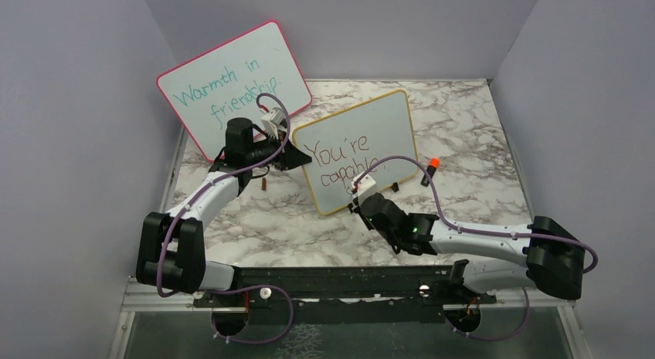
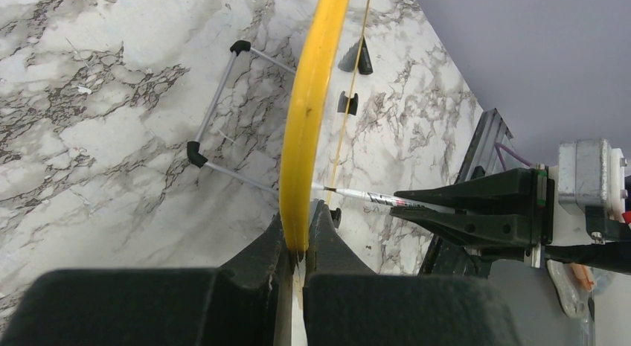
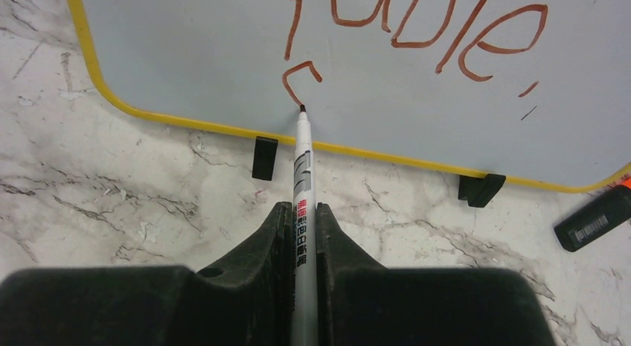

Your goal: Write a sentence on the whiteboard

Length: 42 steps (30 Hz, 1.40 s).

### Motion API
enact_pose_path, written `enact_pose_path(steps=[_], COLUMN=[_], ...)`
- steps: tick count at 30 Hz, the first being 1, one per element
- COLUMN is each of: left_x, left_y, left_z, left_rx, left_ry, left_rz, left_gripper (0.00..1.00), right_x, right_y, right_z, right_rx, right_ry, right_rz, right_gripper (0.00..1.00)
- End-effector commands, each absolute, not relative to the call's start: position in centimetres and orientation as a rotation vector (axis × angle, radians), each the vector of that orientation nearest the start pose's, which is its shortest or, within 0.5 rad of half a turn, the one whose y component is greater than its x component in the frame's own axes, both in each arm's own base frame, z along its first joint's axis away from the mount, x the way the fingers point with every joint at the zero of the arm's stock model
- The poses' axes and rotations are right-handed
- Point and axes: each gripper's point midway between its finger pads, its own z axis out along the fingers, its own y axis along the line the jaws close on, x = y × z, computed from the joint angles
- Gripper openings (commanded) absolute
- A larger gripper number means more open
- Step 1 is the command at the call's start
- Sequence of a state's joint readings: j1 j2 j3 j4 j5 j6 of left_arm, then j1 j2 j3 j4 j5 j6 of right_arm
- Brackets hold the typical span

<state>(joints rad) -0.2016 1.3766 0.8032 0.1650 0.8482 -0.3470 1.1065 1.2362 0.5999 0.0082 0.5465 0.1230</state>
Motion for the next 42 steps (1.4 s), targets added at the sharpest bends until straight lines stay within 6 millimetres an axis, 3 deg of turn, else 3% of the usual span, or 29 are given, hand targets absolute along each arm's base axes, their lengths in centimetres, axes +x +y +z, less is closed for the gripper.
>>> enact_pose_path(steps=[1, 8, 17, 22, 32, 42], left_x=[32.5, 32.5, 32.5, 32.5, 32.7, 32.7], left_y=[-19.4, -19.4, -19.4, -19.4, -19.1, -18.9], left_z=[13.5, 13.5, 13.6, 13.7, 13.6, 13.4], left_rx=[0.354, 0.355, 0.356, 0.356, 0.350, 0.347], left_ry=[2.142, 2.142, 2.140, 2.138, 2.147, 2.155], left_rz=[-1.026, -1.024, -1.024, -1.023, -0.996, -0.980], left_gripper=[0.00, 0.00, 0.00, 0.00, 0.00, 0.00], right_x=[22.7, 21.9, 21.7, 22.3, 22.5, 22.8], right_y=[24.3, 25.3, 27.3, 27.9, 26.5, 23.9], right_z=[10.2, 9.5, 10.1, 11.2, 12.7, 11.6], right_rx=[-0.658, -0.716, -0.766, -0.703, -0.627, -0.573], right_ry=[2.002, 2.018, 1.994, 1.960, 1.934, 1.984], right_rz=[0.067, 0.142, 0.230, 0.254, 0.240, 0.109], right_gripper=[0.01, 0.01, 0.01, 0.01, 0.01, 0.01])
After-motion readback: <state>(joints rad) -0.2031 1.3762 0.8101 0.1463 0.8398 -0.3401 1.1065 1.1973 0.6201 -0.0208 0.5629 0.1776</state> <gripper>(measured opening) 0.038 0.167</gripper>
